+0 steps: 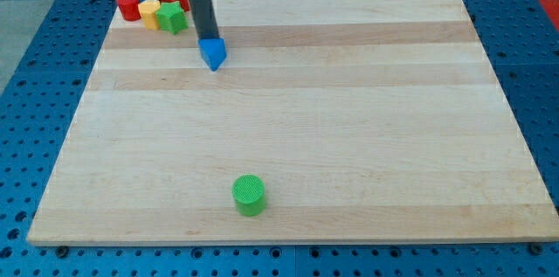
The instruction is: Point your arm towards the red star
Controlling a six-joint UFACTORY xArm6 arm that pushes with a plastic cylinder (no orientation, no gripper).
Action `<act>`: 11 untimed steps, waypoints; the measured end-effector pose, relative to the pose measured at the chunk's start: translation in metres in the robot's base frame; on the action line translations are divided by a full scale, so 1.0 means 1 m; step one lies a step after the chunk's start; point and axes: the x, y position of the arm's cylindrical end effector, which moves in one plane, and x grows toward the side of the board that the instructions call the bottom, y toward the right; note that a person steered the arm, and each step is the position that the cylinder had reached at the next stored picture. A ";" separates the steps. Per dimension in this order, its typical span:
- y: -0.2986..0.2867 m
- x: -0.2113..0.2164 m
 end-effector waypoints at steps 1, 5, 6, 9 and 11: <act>0.070 -0.047; 0.083 -0.118; 0.061 -0.117; 0.007 -0.119; -0.013 -0.119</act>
